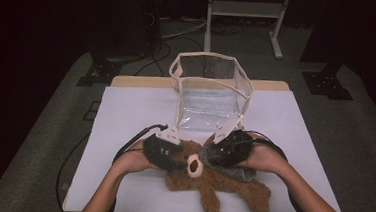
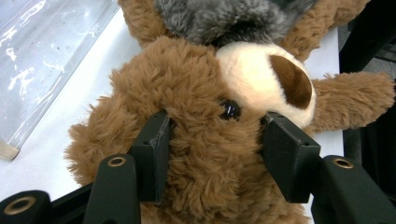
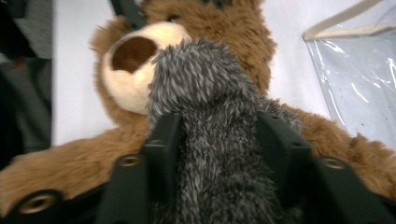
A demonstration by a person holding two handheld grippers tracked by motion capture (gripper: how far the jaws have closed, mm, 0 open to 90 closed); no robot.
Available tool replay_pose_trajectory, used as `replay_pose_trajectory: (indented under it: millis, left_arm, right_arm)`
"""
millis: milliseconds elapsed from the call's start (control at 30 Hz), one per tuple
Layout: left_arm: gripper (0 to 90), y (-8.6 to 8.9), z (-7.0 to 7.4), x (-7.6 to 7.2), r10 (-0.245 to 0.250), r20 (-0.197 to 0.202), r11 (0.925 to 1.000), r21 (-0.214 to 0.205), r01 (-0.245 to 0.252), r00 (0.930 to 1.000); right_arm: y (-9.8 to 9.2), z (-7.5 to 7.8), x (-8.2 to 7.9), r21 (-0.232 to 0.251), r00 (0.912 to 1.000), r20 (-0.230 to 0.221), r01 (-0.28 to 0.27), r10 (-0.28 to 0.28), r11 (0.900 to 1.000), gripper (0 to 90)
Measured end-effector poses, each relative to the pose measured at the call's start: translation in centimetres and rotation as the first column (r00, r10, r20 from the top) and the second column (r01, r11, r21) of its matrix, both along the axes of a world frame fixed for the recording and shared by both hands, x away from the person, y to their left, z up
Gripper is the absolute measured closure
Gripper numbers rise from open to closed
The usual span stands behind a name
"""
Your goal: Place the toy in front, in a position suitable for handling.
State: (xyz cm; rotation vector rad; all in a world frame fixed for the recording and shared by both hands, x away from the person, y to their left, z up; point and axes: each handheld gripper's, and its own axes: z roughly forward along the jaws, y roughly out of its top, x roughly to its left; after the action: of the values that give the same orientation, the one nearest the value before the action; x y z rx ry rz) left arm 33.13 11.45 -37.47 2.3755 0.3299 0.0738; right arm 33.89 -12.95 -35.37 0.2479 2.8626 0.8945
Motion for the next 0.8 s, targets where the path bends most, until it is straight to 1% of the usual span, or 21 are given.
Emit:
replay_pose_trajectory:
  millis: [33,67,100,133,167,200,233,267,300,333,400,433,500,533,567,600,633,667,700,733,800]
  left_arm:
    - [44.2,0.1,0.0,0.1,0.011,-0.003,0.9999,-0.012,-0.011,0.9999]
    - [43.4,0.1,0.0,0.1,0.011,-0.003,0.9999,-0.012,-0.011,0.9999]
    - [43.4,0.2,0.1,0.1,0.016,0.002,0.9997,-0.017,-0.015,0.9999]
    - [38.6,0.3,0.3,0.0,0.019,0.009,0.9996,-0.021,-0.019,0.9998]
    - [36.9,0.6,0.7,-0.2,0.023,0.026,0.9992,-0.032,-0.022,0.9994]
    - [36.3,0.6,0.7,-0.2,0.023,0.026,0.9992,-0.032,-0.022,0.9994]
    - [36.3,0.9,1.0,-0.7,0.01,0.046,0.9994,-0.034,-0.009,0.9989]
    - [36.4,0.9,1.0,-0.7,0.01,0.046,0.9994,-0.034,-0.009,0.9989]
    - [37.3,0.8,0.9,-1.0,0.004,0.049,0.9999,-0.014,-0.003,0.9988]
    - [39.4,0.6,0.6,-1.0,0.004,0.052,1.0,-0.005,-0.004,0.9986]
    - [43.7,0.5,0.1,-0.8,0.001,0.042,0.9998,-0.018,0.0,0.9991]
    - [45.2,0.3,-0.2,-0.8,0.003,0.037,0.9994,-0.034,-0.002,0.9993]
    - [46.3,0.0,-0.3,-0.8,0.007,0.034,0.9991,-0.043,-0.006,0.9994]
    - [47.1,-0.2,-0.4,-0.8,0.009,0.034,0.9989,-0.047,-0.008,0.9994]
    - [47.2,-0.7,-0.3,-0.8,0.011,0.037,0.9987,-0.051,-0.009,0.9993]
    - [47.2,-0.7,-0.3,-0.8,0.011,0.037,0.9987,-0.051,-0.009,0.9993]
    - [47.2,-1.1,-0.3,-0.7,-0.003,0.041,0.9991,-0.043,0.005,0.9992]
    - [47.2,-1.1,-0.3,-0.7,-0.003,0.041,0.9991,-0.043,0.005,0.9992]
    - [47.0,-1.5,-0.4,-0.8,-0.009,0.044,0.9992,-0.038,0.011,0.999]
    - [46.8,-1.4,-0.3,-0.9,-0.008,0.047,0.9993,-0.036,0.01,0.9988]
    - [43.9,-1.2,-0.3,-1.0,0.0,0.048,0.9992,-0.041,0.002,0.9989]
  right_arm:
    - [0.0,-0.2,0.3,-0.008,0.9998,0.015,0.012,-0.012,0.9999,67.1]
    - [0.0,-0.2,0.3,-0.008,0.9998,0.015,0.012,-0.012,0.9999,67.1]
    - [-0.1,-0.3,0.3,-0.02,0.9995,0.028,0.011,-0.01,0.9997,71.0]
    - [-0.7,-0.2,0.4,-0.024,0.9989,0.046,0.011,-0.01,0.9996,75.3]
    - [-1.0,-0.1,0.5,-0.013,0.9991,0.041,0.013,-0.012,0.9998,75.7]
    - [-1.0,-0.1,0.5,-0.013,0.9991,0.041,0.013,-0.012,0.9998,75.7]
    - [-2.1,0.4,0.7,0.015,0.9989,0.038,0.027,-0.027,0.9995,76.4]
    - [-2.8,0.7,0.9,0.023,0.9986,0.032,0.04,-0.041,0.9989,76.6]
    - [-3.2,0.9,1.1,0.028,0.998,0.031,0.053,-0.054,0.9982,76.8]
    - [-4.0,1.0,1.3,0.037,0.9969,0.021,0.075,-0.076,0.9965,76.8]
    - [-4.6,1.2,1.4,0.065,0.9959,-0.005,0.091,-0.091,0.9937,77.0]
    - [-4.7,1.3,1.3,0.069,0.9963,-0.007,0.086,-0.085,0.9939,77.3]
    - [-4.5,1.4,1.0,0.071,0.9967,-0.006,0.081,-0.08,0.9942,77.3]
    - [-3.9,1.7,0.5,0.094,0.9987,-0.006,0.051,-0.051,0.9943,77.3]
    - [-3.5,1.9,0.3,0.111,0.9992,-0.014,0.038,-0.037,0.993,77.3]
    - [-3.5,1.9,0.3,0.111,0.9992,-0.014,0.038,-0.037,0.993,77.3]
    - [-2.5,2.0,0.0,0.123,0.9998,-0.018,0.006,-0.004,0.9924,77.2]
    - [-2.5,2.0,0.0,0.123,0.9998,-0.018,0.006,-0.004,0.9924,77.2]
    - [-1.7,1.7,-0.1,0.119,0.9995,-0.029,-0.007,0.011,0.9929,77.2]
    - [-1.5,1.4,0.0,0.106,0.9996,-0.027,-0.008,0.011,0.9943,77.2]
    - [-1.6,1.2,0.2,0.106,0.9992,-0.037,-0.009,0.013,0.9943,77.2]
